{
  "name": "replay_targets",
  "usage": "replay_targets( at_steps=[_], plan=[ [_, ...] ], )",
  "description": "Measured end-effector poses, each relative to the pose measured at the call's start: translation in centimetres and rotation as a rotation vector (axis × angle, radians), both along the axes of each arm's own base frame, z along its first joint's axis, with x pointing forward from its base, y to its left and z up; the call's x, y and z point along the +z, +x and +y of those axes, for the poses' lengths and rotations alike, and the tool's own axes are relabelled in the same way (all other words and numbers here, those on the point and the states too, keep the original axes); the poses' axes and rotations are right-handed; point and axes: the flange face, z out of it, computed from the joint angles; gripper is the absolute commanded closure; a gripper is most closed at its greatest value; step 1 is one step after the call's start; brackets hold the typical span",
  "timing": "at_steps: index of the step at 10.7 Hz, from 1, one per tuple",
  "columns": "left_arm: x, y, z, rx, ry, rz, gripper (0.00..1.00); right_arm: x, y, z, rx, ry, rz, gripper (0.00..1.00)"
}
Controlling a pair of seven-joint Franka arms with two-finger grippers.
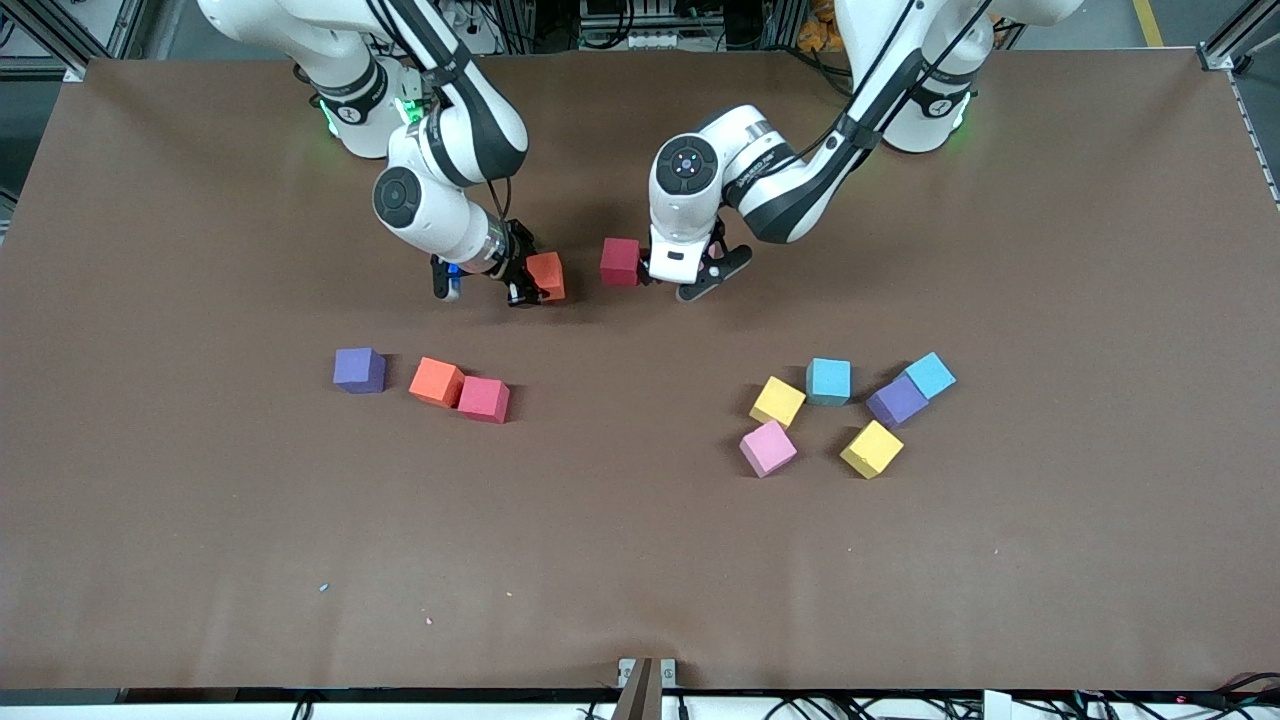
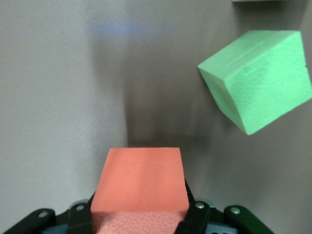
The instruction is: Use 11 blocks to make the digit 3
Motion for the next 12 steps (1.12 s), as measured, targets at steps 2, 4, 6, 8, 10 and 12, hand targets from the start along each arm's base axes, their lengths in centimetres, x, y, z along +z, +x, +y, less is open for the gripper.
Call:
replay_targets(
  at_steps=[2,4,6,8,10,12],
  plan=[
    [-0.6,-0.4,0.4,0.065,0.025,0.009,0.00,-0.2,-0.6,0.4,-0.046,-0.012,0.004,0.73],
    [-1.1,-0.8,0.7,0.130,0.046,0.015,0.00,-0.5,-1.5,1.3,-0.104,0.007,-0.010,0.73],
    [-1.9,-1.3,1.2,0.141,0.063,0.025,0.00,-1.4,-3.1,2.6,-0.111,0.007,-0.017,0.73],
    [-2.7,-1.9,1.7,0.140,0.062,0.026,0.00,-2.5,-4.1,3.4,-0.117,0.000,-0.014,0.73],
    [-3.6,-2.5,2.1,0.141,0.050,0.020,0.00,-3.1,-5.0,4.1,-0.098,-0.007,-0.018,0.73],
    [-4.2,-3.0,2.4,0.139,0.050,0.021,0.00,-3.2,-5.4,4.6,-0.085,-0.009,-0.021,0.73]
  ],
)
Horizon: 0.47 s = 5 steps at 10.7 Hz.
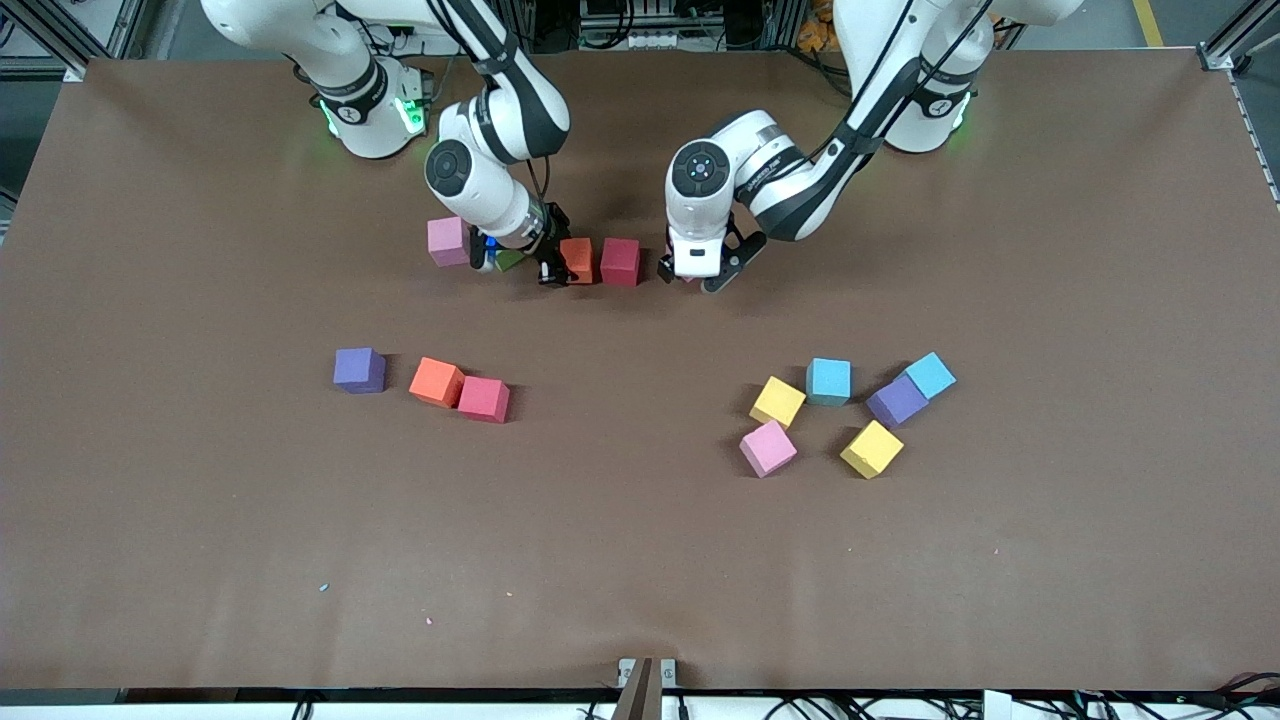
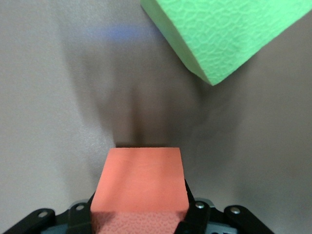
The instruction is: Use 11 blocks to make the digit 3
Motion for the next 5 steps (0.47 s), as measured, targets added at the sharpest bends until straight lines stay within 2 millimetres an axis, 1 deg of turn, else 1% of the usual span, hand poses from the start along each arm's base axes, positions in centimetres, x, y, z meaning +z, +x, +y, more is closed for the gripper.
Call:
replay_targets(
  at_steps=[2,3,5],
  plan=[
    [-0.33,-0.47,0.05,-0.005,-0.001,0.001,0.00,-0.07,-0.06,0.07,0.004,-0.001,-0.006,0.73],
    [-0.40,-0.59,-0.01,-0.006,-0.008,-0.004,0.12,-0.14,-0.12,0.12,0.005,-0.002,-0.007,0.73],
    [-0.51,-0.62,-0.04,-0.004,-0.019,-0.011,0.49,-0.31,-0.12,0.09,0.001,-0.002,-0.012,0.72]
  ],
)
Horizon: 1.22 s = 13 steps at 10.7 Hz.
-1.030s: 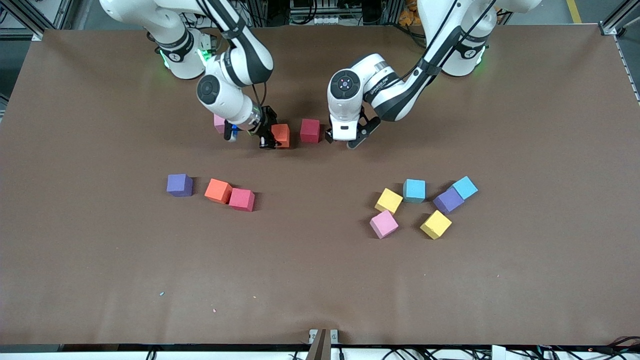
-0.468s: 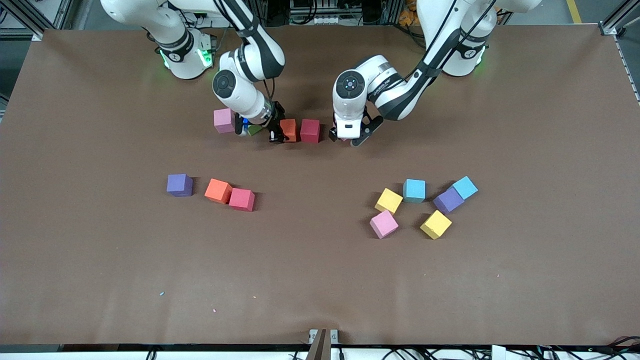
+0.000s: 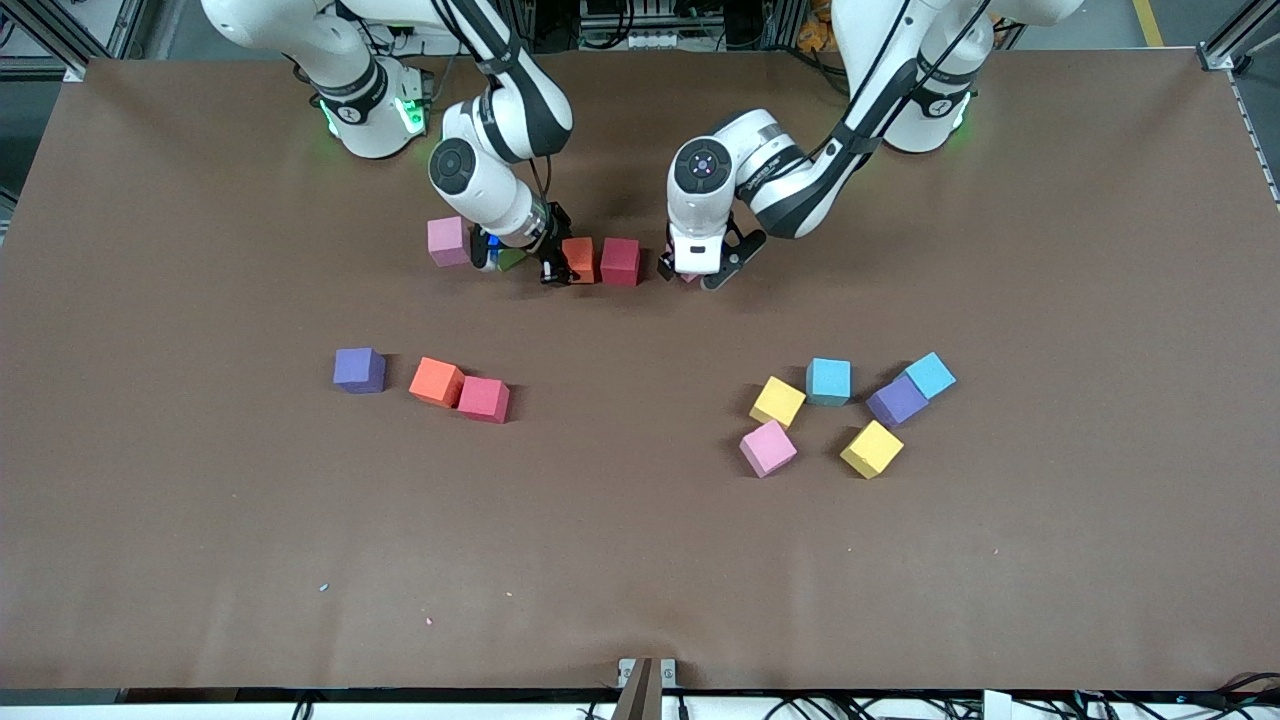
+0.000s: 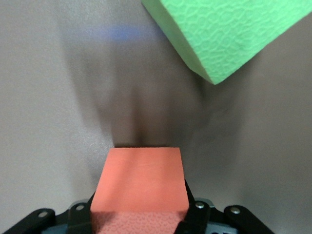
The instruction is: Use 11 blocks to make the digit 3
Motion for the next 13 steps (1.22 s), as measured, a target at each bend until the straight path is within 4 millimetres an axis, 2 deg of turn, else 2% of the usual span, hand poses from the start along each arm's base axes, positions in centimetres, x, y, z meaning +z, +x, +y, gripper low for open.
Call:
replay_targets(
  at_steps=[1,2,3,5,11,13],
  plan=[
    [0.0,0.0,0.0,0.005,0.000,-0.001,0.70,-0.2,0.0,-0.1,-0.001,-0.003,-0.002,0.72],
    [0.0,0.0,0.0,0.029,0.002,-0.002,0.85,-0.4,0.0,-0.1,-0.005,-0.005,-0.003,0.72],
    [0.1,0.0,-0.1,0.056,0.004,-0.006,0.96,-0.6,-0.1,-0.1,-0.011,-0.006,-0.003,0.72],
    [0.3,0.3,0.0,0.118,0.007,-0.012,1.00,-0.9,-0.3,0.2,-0.011,-0.007,-0.010,0.72],
    [1.5,1.7,-0.7,0.420,0.008,-0.014,1.00,-0.8,-1.1,1.1,-0.002,-0.001,-0.017,0.71],
    [1.6,1.9,-0.9,0.501,0.013,-0.014,1.00,-0.8,-1.3,1.3,0.002,-0.001,-0.018,0.64]
  ],
)
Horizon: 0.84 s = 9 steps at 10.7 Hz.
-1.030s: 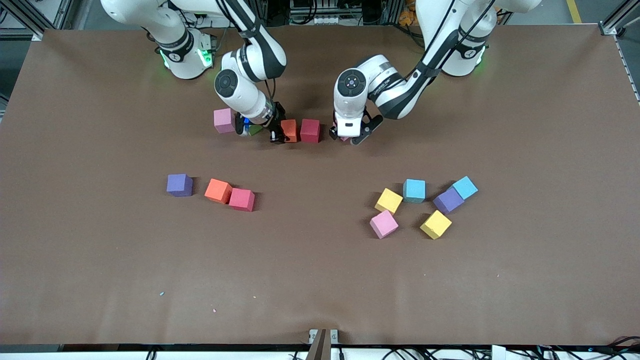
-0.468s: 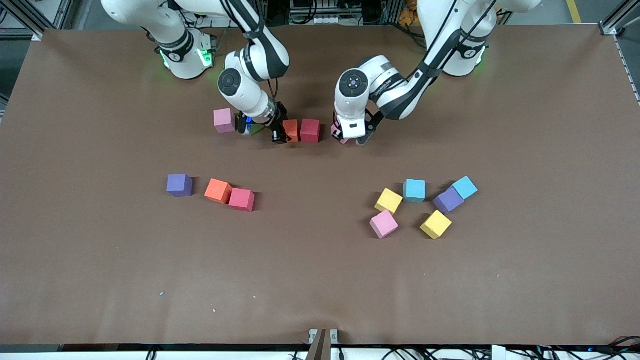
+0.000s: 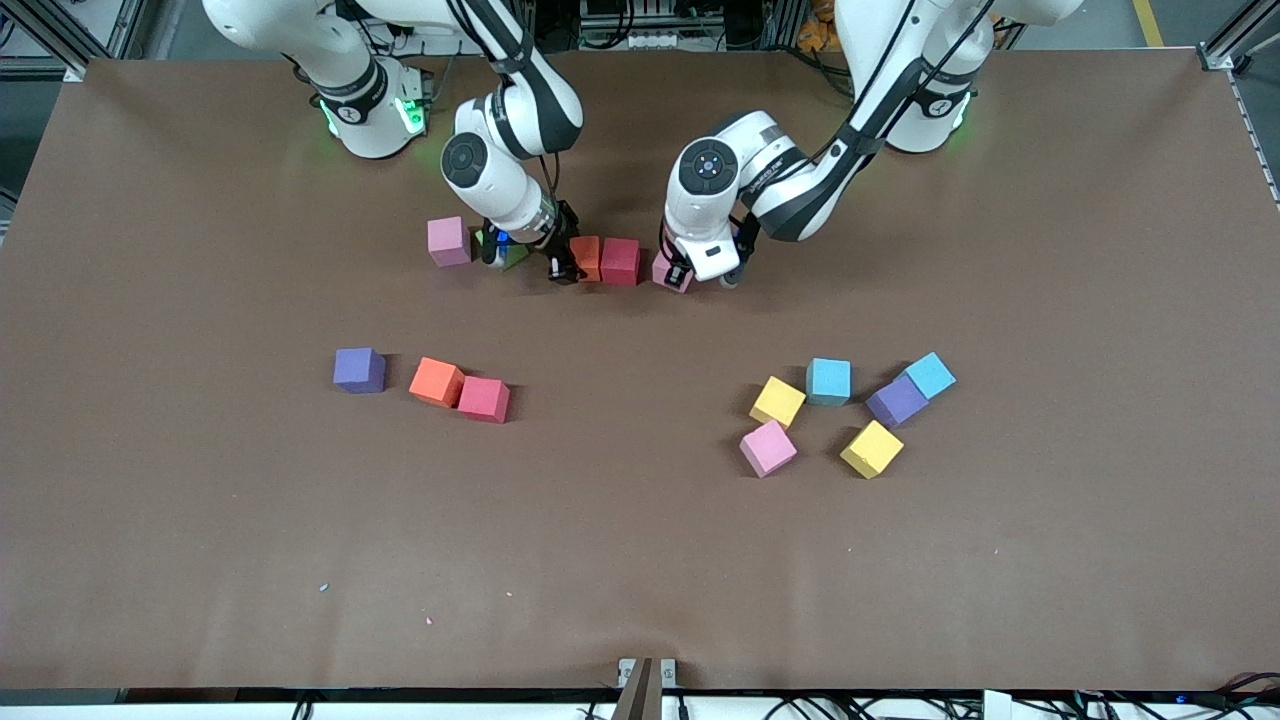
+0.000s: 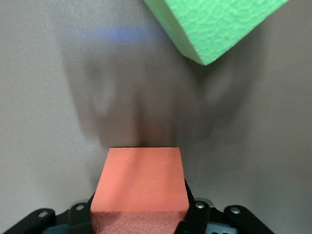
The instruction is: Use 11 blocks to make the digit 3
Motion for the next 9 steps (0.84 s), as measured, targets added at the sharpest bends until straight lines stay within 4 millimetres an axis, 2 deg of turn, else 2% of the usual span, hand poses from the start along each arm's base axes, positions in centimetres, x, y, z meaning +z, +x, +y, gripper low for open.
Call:
replay_targets(
  at_steps=[2,5,9],
  plan=[
    [-0.5,0.0,0.0,0.030,0.002,0.006,1.00,0.0,0.0,0.0,-0.001,0.000,-0.002,0.60],
    [-1.3,0.5,-0.3,0.110,-0.021,-0.001,1.00,0.1,0.1,0.2,-0.002,0.003,-0.009,0.60],
    [-1.1,0.7,-0.5,0.233,-0.016,0.003,1.00,0.0,0.1,0.1,-0.023,0.007,-0.007,0.60]
  ],
)
